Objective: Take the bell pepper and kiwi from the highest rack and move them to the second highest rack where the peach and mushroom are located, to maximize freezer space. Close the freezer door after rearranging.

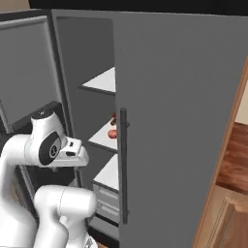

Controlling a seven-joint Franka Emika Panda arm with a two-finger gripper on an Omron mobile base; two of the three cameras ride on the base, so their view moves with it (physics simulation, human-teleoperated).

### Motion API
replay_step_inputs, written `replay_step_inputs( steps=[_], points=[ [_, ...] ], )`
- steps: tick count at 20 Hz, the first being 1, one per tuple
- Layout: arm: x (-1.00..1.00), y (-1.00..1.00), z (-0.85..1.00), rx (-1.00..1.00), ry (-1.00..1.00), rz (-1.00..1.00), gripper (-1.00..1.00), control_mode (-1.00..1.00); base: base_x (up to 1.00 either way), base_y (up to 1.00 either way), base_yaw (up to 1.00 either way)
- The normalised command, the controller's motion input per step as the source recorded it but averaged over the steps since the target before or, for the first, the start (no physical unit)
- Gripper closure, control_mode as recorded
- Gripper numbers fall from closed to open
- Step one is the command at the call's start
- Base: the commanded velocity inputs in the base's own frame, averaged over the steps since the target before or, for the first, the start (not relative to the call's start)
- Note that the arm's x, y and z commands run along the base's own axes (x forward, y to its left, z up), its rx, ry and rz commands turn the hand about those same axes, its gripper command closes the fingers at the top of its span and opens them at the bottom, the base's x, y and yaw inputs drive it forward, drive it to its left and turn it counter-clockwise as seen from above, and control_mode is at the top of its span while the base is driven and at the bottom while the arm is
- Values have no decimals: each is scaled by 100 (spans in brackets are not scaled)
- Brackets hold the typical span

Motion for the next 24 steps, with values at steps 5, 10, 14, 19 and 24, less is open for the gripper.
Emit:
replay_step_inputs(
  steps=[5, 10, 14, 19, 24],
  points=[
    [0, 0, 0, 0, 0, 0, -100, 100, -100, 22, -1],
    [0, 0, 0, 0, 0, 0, -100, 100, -93, 43, -6],
    [0, 0, 0, 0, 0, 0, -100, 100, -48, 85, -30],
    [0, 0, 0, 0, 0, 0, -100, 100, -11, 100, -45],
    [0, 0, 0, 0, 0, 0, -100, 100, 0, 100, -52]
  ],
)
